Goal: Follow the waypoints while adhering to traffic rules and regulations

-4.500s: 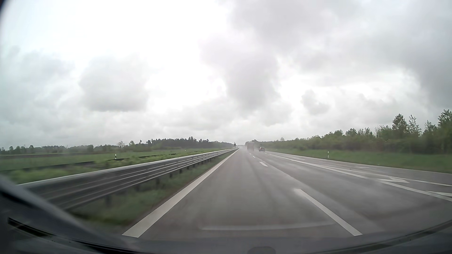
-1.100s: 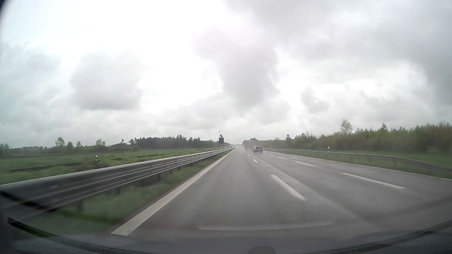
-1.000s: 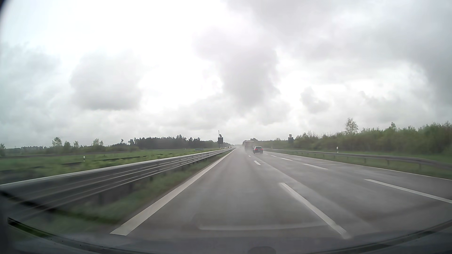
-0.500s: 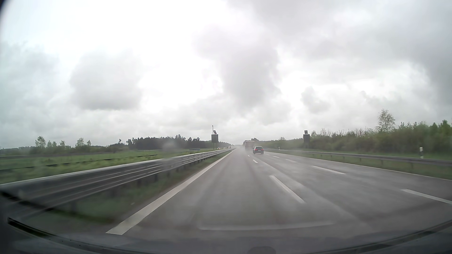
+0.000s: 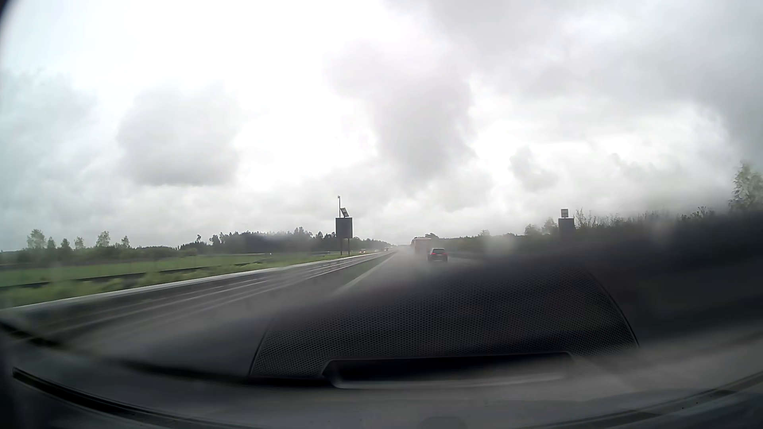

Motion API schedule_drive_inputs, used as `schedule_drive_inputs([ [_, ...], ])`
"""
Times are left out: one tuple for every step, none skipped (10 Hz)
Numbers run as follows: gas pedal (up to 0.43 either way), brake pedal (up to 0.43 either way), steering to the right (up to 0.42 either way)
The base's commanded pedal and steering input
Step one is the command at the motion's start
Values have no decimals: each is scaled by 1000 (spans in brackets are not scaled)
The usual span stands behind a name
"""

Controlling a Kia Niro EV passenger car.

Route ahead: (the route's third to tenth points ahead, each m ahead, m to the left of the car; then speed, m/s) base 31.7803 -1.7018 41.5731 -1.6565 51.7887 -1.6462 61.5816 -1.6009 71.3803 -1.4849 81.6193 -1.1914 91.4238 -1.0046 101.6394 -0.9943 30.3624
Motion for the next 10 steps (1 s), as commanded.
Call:
schedule_drive_inputs([
  [287, 0, -2],
  [287, 0, -2],
  [287, 0, -2],
  [287, 0, -2],
  [287, 0, -2],
  [287, 0, -2],
  [287, 0, -2],
  [287, 0, -2],
  [287, 0, -2],
  [287, 0, -2],
])
